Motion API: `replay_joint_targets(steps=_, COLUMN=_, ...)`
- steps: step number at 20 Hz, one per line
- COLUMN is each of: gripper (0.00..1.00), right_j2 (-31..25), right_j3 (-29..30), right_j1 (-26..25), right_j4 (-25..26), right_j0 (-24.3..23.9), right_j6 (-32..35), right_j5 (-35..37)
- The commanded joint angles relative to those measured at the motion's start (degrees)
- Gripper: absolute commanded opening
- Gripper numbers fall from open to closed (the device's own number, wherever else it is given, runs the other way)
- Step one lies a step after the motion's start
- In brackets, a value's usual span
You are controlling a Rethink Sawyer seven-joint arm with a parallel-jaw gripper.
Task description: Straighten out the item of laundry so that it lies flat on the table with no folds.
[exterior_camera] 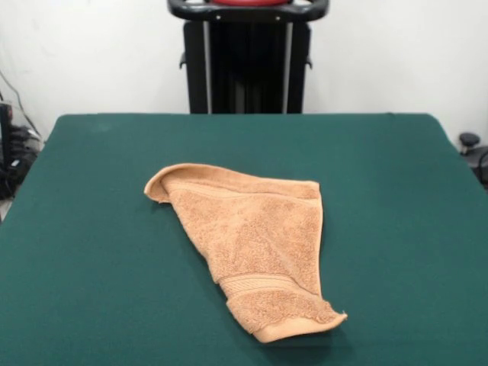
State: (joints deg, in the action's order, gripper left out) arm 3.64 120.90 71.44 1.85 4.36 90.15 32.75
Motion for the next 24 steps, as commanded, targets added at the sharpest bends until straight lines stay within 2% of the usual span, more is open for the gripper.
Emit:
replay_joint_targets(steps=1, gripper=1.0, right_j2=-0.95, right_j3=-2.99, right_j1=-1.12, right_j4=1.41, right_j0=3.41, right_j6=11.79, right_j5=4.8)
replay_joint_targets(steps=7, gripper=1.0, right_j2=-0.17, right_j3=-4.1, right_j1=-2.18, right_j4=1.51, right_j0=4.52, right_j6=11.79, right_j5=4.73)
replay_joint_targets(steps=8, gripper=1.0, right_j2=0.13, right_j3=-2.14, right_j1=-1.4, right_j4=1.44, right_j0=4.5, right_j6=11.23, right_j5=3.5)
replay_joint_targets(steps=12, gripper=1.0, right_j2=0.21, right_j3=-1.6, right_j1=-1.63, right_j4=1.11, right_j0=4.43, right_j6=10.81, right_j5=2.49)
replay_joint_targets(steps=24, gripper=1.0, right_j2=-1.2, right_j3=0.66, right_j1=-2.06, right_j4=-0.05, right_j0=1.35, right_j6=7.5, right_j5=-1.43)
